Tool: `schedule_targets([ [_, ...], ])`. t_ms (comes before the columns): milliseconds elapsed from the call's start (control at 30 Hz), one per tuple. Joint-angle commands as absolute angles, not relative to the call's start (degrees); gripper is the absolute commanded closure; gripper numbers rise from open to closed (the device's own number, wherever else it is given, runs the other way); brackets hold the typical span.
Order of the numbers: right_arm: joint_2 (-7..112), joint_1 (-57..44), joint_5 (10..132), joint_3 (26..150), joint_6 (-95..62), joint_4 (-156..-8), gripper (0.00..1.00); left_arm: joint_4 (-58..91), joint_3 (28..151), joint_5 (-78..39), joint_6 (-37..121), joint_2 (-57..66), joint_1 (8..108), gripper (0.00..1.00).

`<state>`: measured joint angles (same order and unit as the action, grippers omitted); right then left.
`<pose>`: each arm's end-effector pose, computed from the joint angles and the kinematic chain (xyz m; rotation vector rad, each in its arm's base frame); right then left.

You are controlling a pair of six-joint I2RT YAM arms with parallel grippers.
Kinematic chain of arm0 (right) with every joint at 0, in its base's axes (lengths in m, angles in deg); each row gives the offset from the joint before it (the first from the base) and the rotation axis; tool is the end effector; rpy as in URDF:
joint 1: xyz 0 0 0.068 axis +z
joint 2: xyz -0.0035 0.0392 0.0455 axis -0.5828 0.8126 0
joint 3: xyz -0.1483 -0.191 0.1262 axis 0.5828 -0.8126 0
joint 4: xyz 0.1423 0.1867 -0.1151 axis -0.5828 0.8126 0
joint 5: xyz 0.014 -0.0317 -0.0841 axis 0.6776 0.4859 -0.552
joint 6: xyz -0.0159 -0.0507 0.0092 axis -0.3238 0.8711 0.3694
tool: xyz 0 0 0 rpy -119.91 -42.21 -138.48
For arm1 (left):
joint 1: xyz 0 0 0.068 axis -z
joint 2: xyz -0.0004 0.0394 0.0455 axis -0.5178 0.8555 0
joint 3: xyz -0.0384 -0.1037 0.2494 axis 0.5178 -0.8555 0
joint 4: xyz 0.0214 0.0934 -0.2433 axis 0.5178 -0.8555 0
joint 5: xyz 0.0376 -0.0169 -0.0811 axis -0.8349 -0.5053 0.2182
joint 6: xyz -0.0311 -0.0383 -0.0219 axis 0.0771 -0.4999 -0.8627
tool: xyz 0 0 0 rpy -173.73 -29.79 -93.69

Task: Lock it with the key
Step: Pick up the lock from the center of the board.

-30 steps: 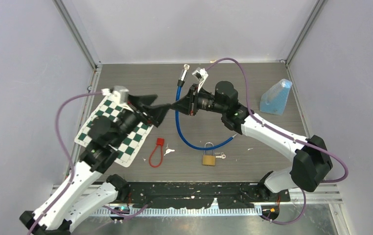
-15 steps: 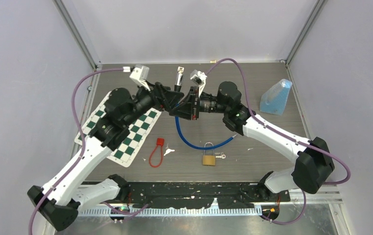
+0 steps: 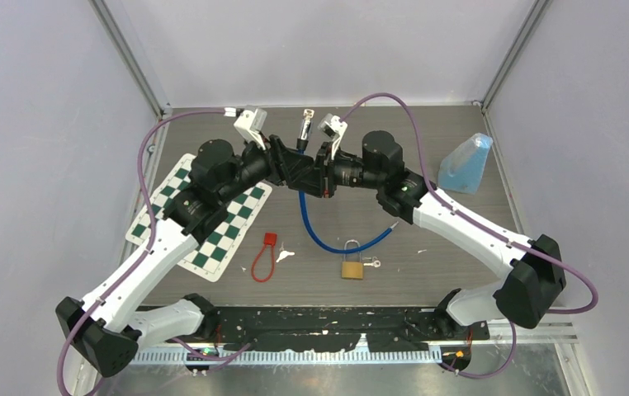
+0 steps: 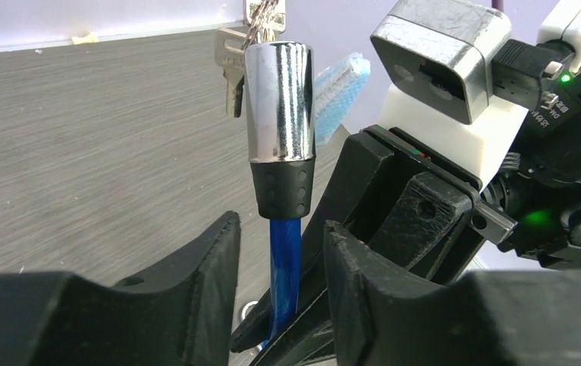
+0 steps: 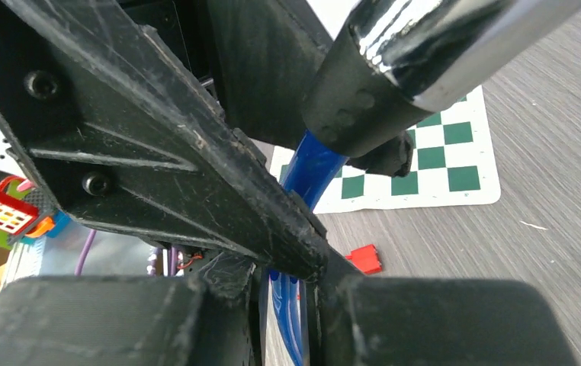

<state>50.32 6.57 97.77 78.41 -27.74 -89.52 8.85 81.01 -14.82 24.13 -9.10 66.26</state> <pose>0.2268 0.2327 0.3660 -0.8459 1.6171 1.2611 0.1974 -0.1485 0.4063 0.2693 1.7182 -1.0344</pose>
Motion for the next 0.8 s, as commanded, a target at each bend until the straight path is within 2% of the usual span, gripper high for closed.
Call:
schedule_targets([
  [0, 50.9, 7.3, 93.6, 82.5, -24.6, -87.8, 0.95, 11.9, 83.0, -13.8, 25.7, -8.1, 66.0, 0.62],
  [167, 51.6, 7.4, 93.0, 83.6, -25.3, -87.8, 0.95, 12.3, 82.9, -12.8, 27.1, -7.0, 66.0, 0.79],
  [233, 51.9, 7.5, 92.8, 83.8, -25.6, -87.8, 0.95, 12.6, 82.9, -12.6, 28.1, -6.9, 66.1, 0.99],
  [333, 52.0, 7.5, 91.8, 83.3, -26.3, -87.6, 0.94, 12.8, 82.7, -12.7, 29.4, -7.0, 66.1, 1.0],
  [400, 51.5, 7.5, 90.3, 82.3, -26.9, -87.1, 0.84, 12.8, 82.3, -13.4, 30.6, -7.3, 66.0, 1.0],
  [433, 51.3, 7.5, 89.5, 81.9, -27.1, -86.6, 0.73, 12.7, 82.2, -14.0, 31.0, -7.4, 66.0, 1.0],
  [467, 50.4, 7.5, 88.4, 80.9, -27.0, -85.4, 0.67, 12.6, 81.9, -14.7, 31.4, -7.6, 66.0, 1.0],
  [533, 48.4, 7.5, 86.0, 79.4, -26.1, -81.6, 0.42, 12.5, 81.2, -15.7, 31.8, -8.0, 66.0, 1.0],
  [600, 45.5, 7.5, 80.5, 77.5, -25.1, -75.9, 0.26, 12.8, 80.2, -15.7, 31.9, -8.4, 66.1, 1.0],
  [667, 42.0, 7.4, 74.1, 75.0, -26.0, -71.1, 0.2, 13.2, 78.6, -15.6, 31.8, -8.7, 66.1, 1.0],
  [767, 36.6, 6.0, 61.5, 71.2, -32.6, -63.8, 0.2, 13.8, 75.9, -15.7, 31.4, -9.7, 66.1, 1.0],
])
